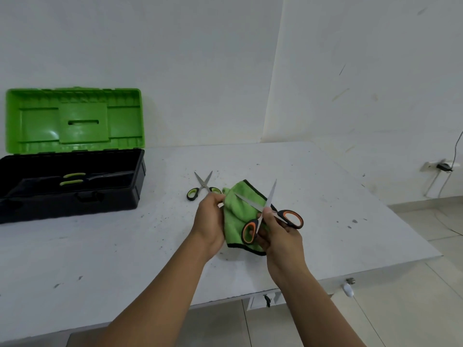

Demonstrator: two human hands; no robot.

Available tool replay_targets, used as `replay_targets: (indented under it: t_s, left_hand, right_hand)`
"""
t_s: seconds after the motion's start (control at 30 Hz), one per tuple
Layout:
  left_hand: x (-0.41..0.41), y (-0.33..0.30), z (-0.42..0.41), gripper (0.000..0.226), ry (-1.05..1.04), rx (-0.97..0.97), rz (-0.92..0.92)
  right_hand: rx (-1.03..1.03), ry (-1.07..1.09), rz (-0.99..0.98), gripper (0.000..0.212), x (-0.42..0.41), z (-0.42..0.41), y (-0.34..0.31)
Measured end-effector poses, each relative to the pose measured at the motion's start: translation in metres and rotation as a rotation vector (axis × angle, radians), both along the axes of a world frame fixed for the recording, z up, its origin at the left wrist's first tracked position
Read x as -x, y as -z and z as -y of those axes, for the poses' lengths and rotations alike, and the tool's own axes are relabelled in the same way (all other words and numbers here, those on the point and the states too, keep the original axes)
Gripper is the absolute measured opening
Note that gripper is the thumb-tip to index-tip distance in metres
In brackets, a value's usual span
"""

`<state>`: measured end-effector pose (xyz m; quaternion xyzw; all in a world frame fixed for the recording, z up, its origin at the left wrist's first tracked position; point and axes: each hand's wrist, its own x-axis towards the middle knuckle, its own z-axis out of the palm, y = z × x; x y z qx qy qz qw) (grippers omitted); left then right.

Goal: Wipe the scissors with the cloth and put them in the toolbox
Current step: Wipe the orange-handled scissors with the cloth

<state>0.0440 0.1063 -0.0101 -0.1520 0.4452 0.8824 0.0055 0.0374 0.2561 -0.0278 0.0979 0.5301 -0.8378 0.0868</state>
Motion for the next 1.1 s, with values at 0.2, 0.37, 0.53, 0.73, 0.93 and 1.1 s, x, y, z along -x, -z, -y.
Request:
replay_targets:
  t_s: [0.2, 0.37, 0.53, 0.73, 0.93, 1.1]
  left_hand:
    - [-0.005, 0.025, 0.01, 0.052, 0.091, 0.076, -0.083]
    - [-0.008, 0.02, 0.005, 0.054, 0.115, 0.322, -0.056]
    - [-0.002, 0.022, -0.009, 0.038, -0.054, 0.384, 0.057]
    - [0.007, 0.03, -0.022, 0.014, -0.245, 0.449, 0.132]
    - [0.006, 0.029, -0.032, 0.057, -0.179, 0.316, 0.128]
    - [0.015, 0.028, -0.003, 0.029, -0.317, 0.415, 0.141]
  right_hand:
    - [0.065, -0.026, 0.014, 0.018, -0.002, 0.008, -0.005]
    - [0.032, -0.022, 0.013, 0.018, -0.005, 0.014, 0.001]
    - [-0.015, -0.016, 0.017, 0.021, -0.007, 0.024, 0.014]
    - [0.001, 0.03, 0.07, 0.012, -0.004, 0.027, 0.02]
    - [0.017, 0.075, 0.105, 0.01, 0.002, 0.029, 0.017]
    - [0.007, 0.054, 0.11, 0.011, 0.0, 0.03, 0.018]
